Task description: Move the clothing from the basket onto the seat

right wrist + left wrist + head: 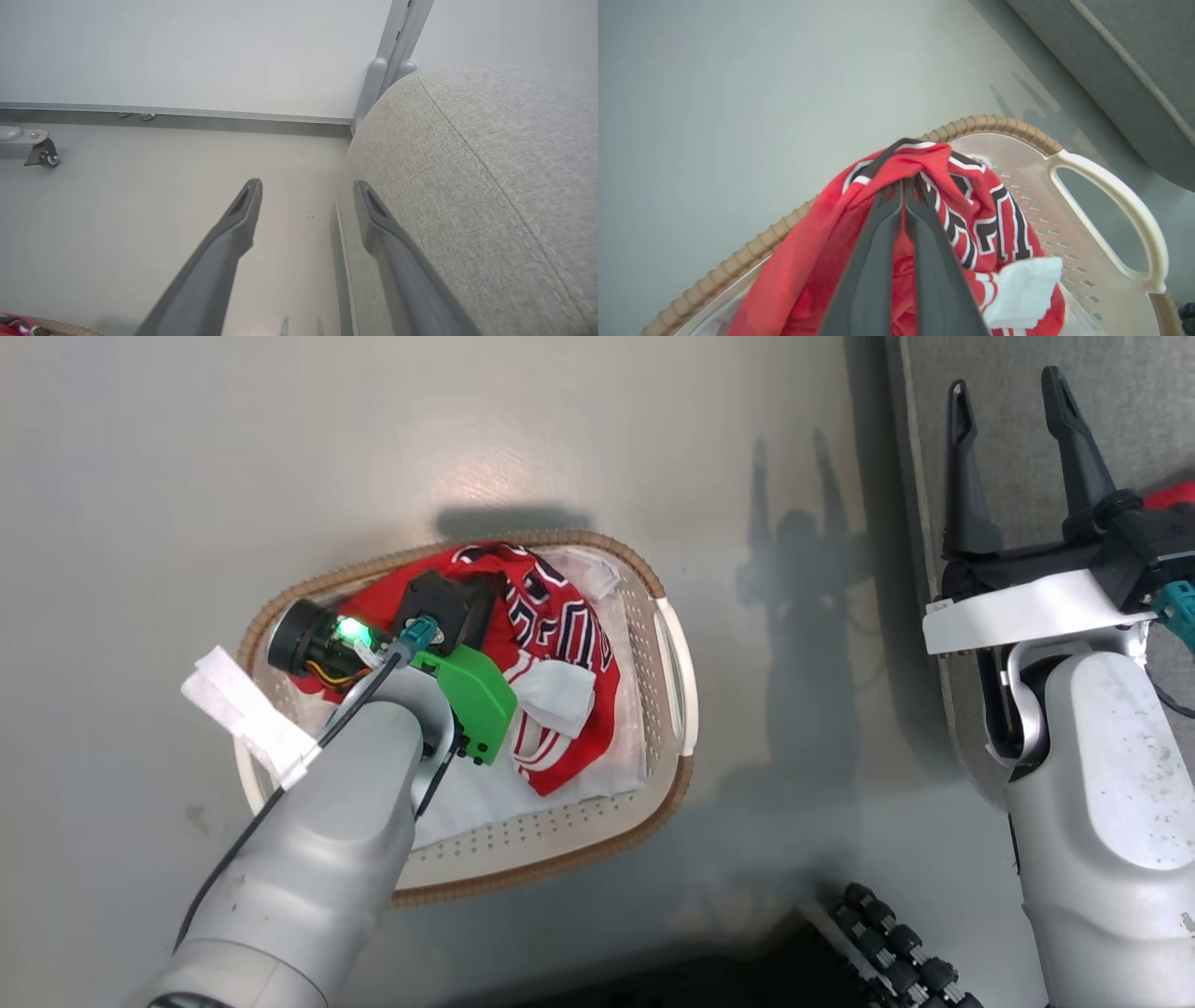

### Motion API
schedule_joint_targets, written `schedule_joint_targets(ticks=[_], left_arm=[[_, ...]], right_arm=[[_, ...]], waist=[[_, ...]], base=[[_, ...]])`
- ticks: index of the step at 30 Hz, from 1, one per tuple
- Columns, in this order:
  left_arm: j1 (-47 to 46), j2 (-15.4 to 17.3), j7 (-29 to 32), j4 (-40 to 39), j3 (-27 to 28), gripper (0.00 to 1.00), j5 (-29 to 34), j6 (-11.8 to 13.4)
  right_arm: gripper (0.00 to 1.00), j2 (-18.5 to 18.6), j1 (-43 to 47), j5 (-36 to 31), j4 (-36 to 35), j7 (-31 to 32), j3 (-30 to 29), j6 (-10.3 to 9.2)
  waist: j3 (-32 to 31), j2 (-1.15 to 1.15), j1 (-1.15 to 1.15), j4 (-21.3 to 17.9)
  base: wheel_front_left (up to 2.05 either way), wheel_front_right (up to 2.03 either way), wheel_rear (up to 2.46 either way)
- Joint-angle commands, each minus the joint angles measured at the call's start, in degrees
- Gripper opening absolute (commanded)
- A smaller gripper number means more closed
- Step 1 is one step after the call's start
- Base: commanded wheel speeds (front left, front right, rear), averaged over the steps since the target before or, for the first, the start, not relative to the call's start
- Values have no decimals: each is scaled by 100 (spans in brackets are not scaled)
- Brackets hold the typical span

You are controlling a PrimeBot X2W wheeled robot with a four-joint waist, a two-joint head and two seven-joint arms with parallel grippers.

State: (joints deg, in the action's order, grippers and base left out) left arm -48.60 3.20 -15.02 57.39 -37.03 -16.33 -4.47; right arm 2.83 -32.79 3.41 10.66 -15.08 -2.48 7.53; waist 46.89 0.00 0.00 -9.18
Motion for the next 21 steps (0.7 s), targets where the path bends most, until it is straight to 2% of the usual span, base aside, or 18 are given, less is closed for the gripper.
schedule_joint_targets(ticks=[1,21], left_arm=[[136,43,-20,-132,78,0,34,-19],[1731,-20,-22,-2189,1209,0,431,-227]], right_arm=[[100,18,65,-39,46,-13,-1,-8],[100,18,643,67,623,-13,97,-8]], waist=[[-382,0,0,104],[-2192,0,0,341]], base=[[0,0,0],[0,0,0]])
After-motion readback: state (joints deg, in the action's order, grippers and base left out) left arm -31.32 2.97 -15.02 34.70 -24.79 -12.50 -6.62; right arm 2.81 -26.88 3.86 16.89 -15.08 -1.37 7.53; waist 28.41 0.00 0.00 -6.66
